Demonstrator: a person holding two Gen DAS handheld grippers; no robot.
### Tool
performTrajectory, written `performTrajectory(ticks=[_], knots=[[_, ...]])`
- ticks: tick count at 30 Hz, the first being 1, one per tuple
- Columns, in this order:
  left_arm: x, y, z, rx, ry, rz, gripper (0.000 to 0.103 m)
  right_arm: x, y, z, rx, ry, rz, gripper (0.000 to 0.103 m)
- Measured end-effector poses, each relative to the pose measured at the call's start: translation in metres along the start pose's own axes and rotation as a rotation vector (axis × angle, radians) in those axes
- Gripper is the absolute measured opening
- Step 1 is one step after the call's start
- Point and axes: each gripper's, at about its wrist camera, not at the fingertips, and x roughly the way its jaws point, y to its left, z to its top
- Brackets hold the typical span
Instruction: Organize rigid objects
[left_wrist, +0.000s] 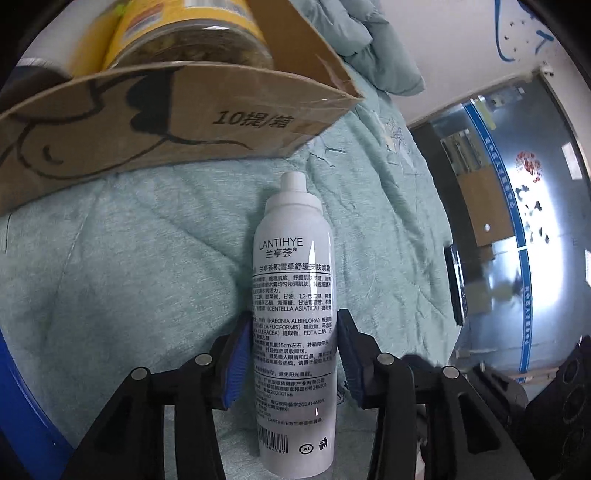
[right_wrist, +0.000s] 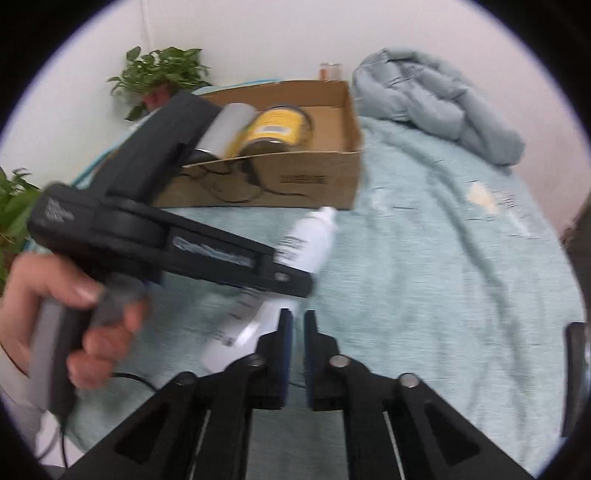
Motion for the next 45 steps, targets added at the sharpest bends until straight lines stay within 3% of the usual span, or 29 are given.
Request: performTrajectory(ticks=[1,2,3,9,11,17,25,30,33,39,45], knots=[[0.001,-0.002,0.001,0.007,0.006,-0.003,0.041,0.001,-0.007,-0.001,0.031,0.009,0.026,0.037],[0.002,-0.002,0.002,0.003,0.014,-0.009,0.041,0.004,-0.015,-0.001,0.081,0.024,0.075,0.057],[0.005,-0.002,0.004,-0.004,0.026,-0.012,0.042,0.010,-0.021,-0.001,0.130,0.039,0.120,0.059],[0.008,0.000,0.011,-0.013,0.055,-0.015,0.041,0.042,-0.007,0.005,0.221,0.136,0.299,0.057],[0.005,0.001,0.012,-0.015,0.059,-0.005,0.042,0.054,0.003,0.005,0.209,0.171,0.234,0.054],[-0.014,0.009,0.004,-0.040,0.017,-0.021,0.041,0.068,0.013,0.012,0.208,0.217,0.215,0.050],[-0.081,-0.032,0.000,0.036,-0.142,-0.043,0.041,0.016,0.024,0.036,0.088,0.084,0.192,0.047],[-0.134,-0.062,0.033,0.113,-0.267,-0.008,0.041,-0.010,0.020,0.080,0.022,-0.036,0.182,0.047],[-0.161,-0.070,0.064,0.138,-0.315,0.032,0.041,-0.010,0.011,0.119,0.002,-0.050,0.210,0.044],[-0.199,-0.066,0.127,0.115,-0.307,0.029,0.041,-0.006,0.002,0.177,-0.052,-0.066,0.214,0.043],[-0.169,-0.052,0.180,0.058,-0.231,0.023,0.041,0.027,-0.019,0.198,-0.034,-0.007,0.219,0.043]])
